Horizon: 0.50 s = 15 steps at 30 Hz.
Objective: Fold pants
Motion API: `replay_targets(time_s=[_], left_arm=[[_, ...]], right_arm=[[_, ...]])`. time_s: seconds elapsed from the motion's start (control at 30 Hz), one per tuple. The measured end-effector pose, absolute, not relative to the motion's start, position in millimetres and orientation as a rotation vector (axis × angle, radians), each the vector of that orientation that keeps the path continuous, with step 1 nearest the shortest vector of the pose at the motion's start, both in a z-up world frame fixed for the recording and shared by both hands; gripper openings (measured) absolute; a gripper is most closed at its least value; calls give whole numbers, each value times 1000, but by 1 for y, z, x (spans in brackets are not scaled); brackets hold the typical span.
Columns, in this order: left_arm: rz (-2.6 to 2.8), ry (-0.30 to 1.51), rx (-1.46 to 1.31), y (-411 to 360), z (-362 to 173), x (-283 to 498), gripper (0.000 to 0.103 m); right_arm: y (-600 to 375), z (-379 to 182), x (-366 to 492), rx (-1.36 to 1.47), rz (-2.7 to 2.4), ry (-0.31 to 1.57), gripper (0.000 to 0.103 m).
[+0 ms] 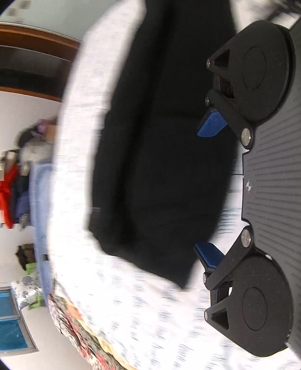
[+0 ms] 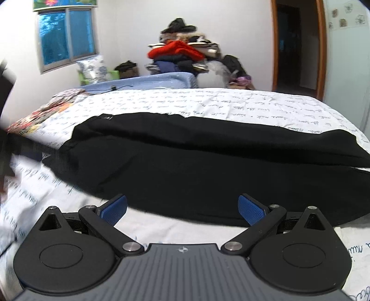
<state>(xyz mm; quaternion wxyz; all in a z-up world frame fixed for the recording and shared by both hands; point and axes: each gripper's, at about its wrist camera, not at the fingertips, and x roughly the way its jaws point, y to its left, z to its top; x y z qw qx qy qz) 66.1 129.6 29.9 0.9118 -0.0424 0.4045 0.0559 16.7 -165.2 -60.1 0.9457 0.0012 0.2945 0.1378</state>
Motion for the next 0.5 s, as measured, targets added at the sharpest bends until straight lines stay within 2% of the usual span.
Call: replay_targets(time_s=[0.1, 0.23, 0.37, 0.5], left_arm=[[61, 762, -191, 169, 50, 103, 100], [2, 757, -188, 214, 51, 173, 100], [31, 797, -225, 263, 30, 238, 99], [-10, 859, -368, 305, -4, 281, 99]], right_arm=[[-172, -62, 21, -16, 313, 624, 103], [-181, -61, 27, 30, 283, 616, 103], [-180, -63, 35, 78, 255, 648, 103], [-164, -66, 51, -3, 263, 686, 103]])
